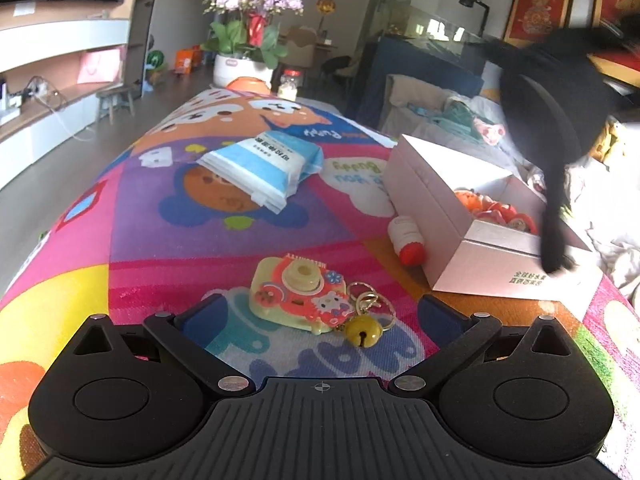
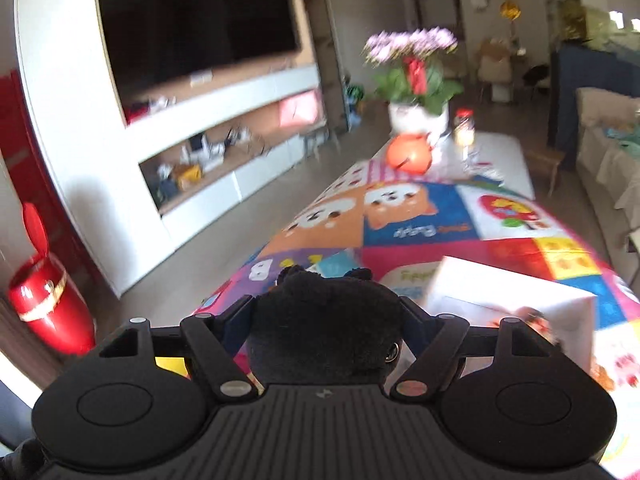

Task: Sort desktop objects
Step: 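Grasp the black cat plush beside the box with the right gripper, then lift the black cat plush with the right gripper while the left reaches the pink Hello Kitty keychain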

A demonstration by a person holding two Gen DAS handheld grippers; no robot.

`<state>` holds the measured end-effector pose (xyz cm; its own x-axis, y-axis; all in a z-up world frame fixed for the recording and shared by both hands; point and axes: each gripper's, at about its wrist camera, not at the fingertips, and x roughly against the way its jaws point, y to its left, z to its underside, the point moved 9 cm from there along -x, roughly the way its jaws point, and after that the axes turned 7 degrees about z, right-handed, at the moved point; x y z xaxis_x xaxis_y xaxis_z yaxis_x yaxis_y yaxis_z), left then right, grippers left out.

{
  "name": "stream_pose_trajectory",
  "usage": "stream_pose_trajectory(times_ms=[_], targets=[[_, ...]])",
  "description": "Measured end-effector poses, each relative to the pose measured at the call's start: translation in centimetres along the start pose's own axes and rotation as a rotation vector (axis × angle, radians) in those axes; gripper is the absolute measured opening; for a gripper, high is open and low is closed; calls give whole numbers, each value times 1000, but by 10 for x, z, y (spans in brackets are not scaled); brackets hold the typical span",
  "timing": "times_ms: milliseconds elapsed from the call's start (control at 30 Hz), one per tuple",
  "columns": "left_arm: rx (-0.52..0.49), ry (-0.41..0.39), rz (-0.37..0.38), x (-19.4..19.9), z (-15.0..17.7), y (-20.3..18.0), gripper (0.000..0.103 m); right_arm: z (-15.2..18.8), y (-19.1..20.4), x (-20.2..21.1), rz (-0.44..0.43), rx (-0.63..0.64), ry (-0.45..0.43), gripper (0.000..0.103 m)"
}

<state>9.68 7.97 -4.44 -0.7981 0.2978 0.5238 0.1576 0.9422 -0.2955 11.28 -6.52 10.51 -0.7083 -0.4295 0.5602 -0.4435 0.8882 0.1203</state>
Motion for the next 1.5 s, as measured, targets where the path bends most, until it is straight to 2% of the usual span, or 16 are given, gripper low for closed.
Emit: stream_pose_trajectory(times_ms=[100,333,433,500,567,667,767,833,967,1100,1200,1267,1367,1500], targets=[[-1,9,1,-2,1,0,103,26,-22,20,32,-58,7,76],[-23,25,-27,-3,2,-2,103,115,-79,17,46,-330,152,76],[-35,1,-78,0,1,-2,103,136,-95,20,90,-376,142,73],[-46,-13,-96,3,0,-3,103,145,-103,29,130,-375,109,76],[-59,-12,-117,4,0,-4,103,148,-109,37,184,-351,68,84],[-85,1,-145,2,0,-5,103,149,-118,44,266,-292,1,89],[-111,8,-163,1,0,-7,103,151,-114,50,225,-252,-19,94],[-119,10,-172,1,1,-8,103,155,-105,48,195,-199,-6,95],[-114,25,-184,4,2,-8,103,164,-81,25,241,18,46,95],[-90,57,-107,10,10,-23,103,161,-60,7,255,202,34,95],[-157,49,-58,20,10,-45,103,152,-58,-8,264,247,26,93],[-213,32,-38,29,7,-58,103,149,-55,-13,226,231,65,73],[-254,21,12,39,4,-73,103,141,-59,-5,144,75,124,70],[-327,65,145,41,11,-103,103,137,-71,12,-76,-261,246,70]])
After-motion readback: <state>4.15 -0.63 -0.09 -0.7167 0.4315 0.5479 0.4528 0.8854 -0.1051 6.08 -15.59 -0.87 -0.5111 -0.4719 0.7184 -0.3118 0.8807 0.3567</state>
